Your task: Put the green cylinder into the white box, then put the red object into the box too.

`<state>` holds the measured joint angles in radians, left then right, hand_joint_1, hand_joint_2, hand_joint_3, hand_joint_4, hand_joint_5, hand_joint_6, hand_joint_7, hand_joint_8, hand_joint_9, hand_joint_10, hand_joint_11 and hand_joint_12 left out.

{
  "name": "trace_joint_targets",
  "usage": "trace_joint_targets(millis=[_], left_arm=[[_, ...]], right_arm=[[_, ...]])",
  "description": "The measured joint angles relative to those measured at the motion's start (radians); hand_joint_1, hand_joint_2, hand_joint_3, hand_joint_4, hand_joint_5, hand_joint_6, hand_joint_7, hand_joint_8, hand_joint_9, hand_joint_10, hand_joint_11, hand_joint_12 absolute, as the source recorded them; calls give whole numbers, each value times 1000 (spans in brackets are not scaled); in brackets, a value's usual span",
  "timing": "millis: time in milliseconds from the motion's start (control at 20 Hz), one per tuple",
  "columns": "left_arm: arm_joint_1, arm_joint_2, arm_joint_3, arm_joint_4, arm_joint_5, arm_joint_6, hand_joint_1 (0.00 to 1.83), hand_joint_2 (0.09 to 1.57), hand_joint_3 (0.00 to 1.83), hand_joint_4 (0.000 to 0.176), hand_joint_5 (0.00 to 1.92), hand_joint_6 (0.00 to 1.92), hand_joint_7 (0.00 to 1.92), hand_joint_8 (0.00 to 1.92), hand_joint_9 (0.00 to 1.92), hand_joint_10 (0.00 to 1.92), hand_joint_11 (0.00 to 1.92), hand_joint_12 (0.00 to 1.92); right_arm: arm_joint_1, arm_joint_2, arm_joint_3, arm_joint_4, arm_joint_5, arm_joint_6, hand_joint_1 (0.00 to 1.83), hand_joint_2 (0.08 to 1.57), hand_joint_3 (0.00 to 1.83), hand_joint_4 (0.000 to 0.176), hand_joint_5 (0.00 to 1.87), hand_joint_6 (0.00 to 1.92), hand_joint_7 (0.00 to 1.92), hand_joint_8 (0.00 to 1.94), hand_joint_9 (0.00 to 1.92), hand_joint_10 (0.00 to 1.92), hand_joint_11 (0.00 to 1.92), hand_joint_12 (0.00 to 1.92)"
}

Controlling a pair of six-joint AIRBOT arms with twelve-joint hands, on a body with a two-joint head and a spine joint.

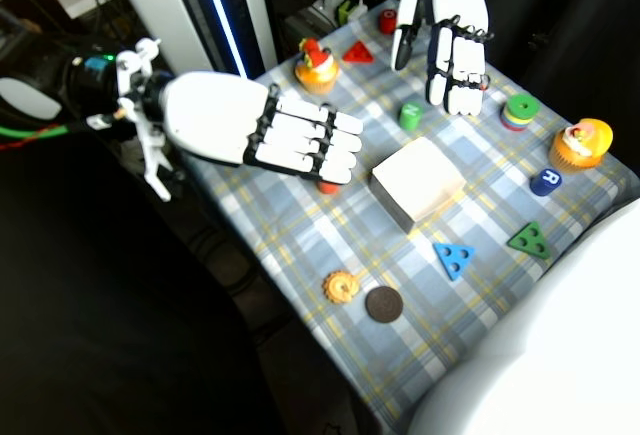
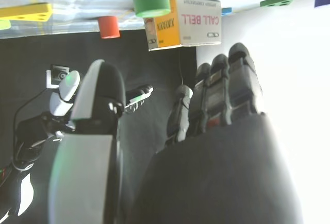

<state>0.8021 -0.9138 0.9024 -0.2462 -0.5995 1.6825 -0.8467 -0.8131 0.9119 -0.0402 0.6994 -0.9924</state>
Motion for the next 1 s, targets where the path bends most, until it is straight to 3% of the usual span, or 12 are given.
trace_joint_targets(millis=[100,150,250,300,400,450,500,600,700,800,900,1000], left_arm=[[0,0,-2,2,-3,0,611,1048,0,125,0,0,0,0,0,0,0,46],[0,0,-2,2,-6,0,584,1037,0,131,0,0,0,0,0,0,0,8],[1,0,-2,2,-11,0,600,1019,0,120,0,0,0,0,0,0,0,0],[1,0,-2,2,-14,0,614,1040,0,96,15,6,0,0,0,0,0,0],[6,-1,0,-1,-15,0,707,1102,8,94,146,26,138,20,27,10,9,12],[8,-9,7,-5,-11,3,780,1126,0,84,287,6,289,15,123,120,1,658],[8,-17,13,-13,-7,4,856,1144,0,67,407,25,414,22,121,422,0,1212],[8,-26,25,-26,2,4,922,1150,0,47,552,92,593,127,96,968,0,1616],[8,-43,35,-53,5,30,989,1145,0,19,566,221,471,710,121,1153,0,1674],[8,-59,35,-95,11,109,973,1153,0,7,529,372,414,879,129,1261,0,1772],[7,-76,44,-117,14,137,981,1142,0,0,476,486,465,677,131,1126,0,1632],[3,-93,64,-135,21,142,981,1143,0,14,420,533,530,387,147,923,0,1486]], right_arm=[[0,0,-1,0,2,0,556,1195,0,0,0,0,0,0,0,0,0,708],[0,0,-1,0,2,0,547,1175,0,0,0,0,0,0,0,0,0,663],[0,0,-1,0,3,0,530,1165,0,0,0,0,0,0,0,0,0,648],[0,0,-1,0,3,0,542,1163,0,0,0,0,0,0,0,0,0,641],[0,0,-1,1,5,0,525,1163,0,0,0,0,0,0,0,0,0,576],[0,0,-1,4,5,0,507,1179,0,0,0,0,0,0,0,0,0,523],[0,0,-1,5,6,0,501,1184,0,0,0,0,0,0,0,0,0,434],[0,0,-2,5,8,0,495,1194,3,0,0,0,0,0,0,0,0,345],[0,-2,-2,12,10,0,478,1197,4,0,0,0,0,0,0,0,0,345],[0,-2,-2,11,13,0,487,1191,0,0,0,0,0,0,6,2,0,449],[-4,-2,-2,11,20,0,500,1195,2,0,0,0,0,0,0,0,0,461],[-4,-2,-2,11,21,0,498,1198,1,0,0,0,0,0,0,0,0,387]])
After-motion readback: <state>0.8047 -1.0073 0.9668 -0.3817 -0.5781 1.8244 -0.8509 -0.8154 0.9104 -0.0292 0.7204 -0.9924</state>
